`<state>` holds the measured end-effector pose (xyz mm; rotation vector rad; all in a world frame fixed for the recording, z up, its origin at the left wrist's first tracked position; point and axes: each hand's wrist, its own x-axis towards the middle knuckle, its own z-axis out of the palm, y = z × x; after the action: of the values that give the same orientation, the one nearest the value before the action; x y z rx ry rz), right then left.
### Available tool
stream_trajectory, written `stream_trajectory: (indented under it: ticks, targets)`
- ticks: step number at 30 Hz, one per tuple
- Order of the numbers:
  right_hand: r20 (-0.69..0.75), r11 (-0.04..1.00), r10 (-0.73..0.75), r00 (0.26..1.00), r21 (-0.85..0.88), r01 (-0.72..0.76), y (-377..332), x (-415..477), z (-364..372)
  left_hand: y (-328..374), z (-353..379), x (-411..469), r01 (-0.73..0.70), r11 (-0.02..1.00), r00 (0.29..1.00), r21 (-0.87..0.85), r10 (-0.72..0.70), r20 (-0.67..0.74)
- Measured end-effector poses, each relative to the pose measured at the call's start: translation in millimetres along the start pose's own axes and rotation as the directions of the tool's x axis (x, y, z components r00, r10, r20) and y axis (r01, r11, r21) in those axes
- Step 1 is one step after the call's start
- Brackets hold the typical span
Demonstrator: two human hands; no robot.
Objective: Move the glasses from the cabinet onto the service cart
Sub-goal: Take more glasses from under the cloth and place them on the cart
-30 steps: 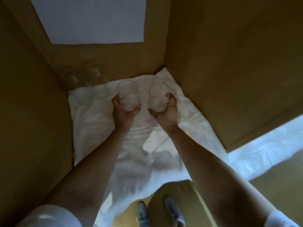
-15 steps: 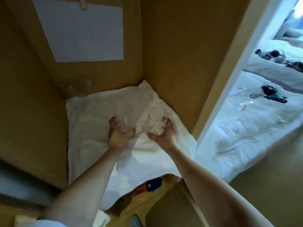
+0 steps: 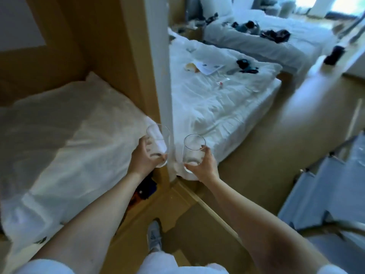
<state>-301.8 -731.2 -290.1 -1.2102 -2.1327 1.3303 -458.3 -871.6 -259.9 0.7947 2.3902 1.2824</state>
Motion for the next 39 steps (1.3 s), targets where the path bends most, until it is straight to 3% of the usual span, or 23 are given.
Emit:
stream_trajectory:
  ticks: [5,10,19,24,31,39]
  targets:
    - [-0.197,0.994,0.104,0.975,0.038,-0.098,49,-18,-75,45,90,-10,-0.149,0.989,0.958,0.014,0.141,0.250]
    - [-0.378,0.975,0.219,0.899,0.061,-0.212,96,-45,-133,81,169,-13,-0.278,0.960,0.864,-0.015,0.257,0.434]
    - [-0.667,0.906,0.401,0.628,0.188,-0.379,142,-35,-195,140,289,16,-0.526,0.844,0.595,-0.106,0.454,0.663]
    - [-0.719,0.858,0.504,0.479,0.352,-0.374,145,8,-205,169,333,51,-0.534,0.832,0.493,-0.149,0.450,0.745]
    - [-0.703,0.755,0.645,0.300,0.525,-0.392,166,38,-194,175,380,99,-0.534,0.832,0.416,-0.150,0.413,0.810]
    - [-0.680,0.722,0.676,0.283,0.535,-0.438,209,27,-225,185,433,79,-0.518,0.840,0.314,-0.161,0.361,0.878]
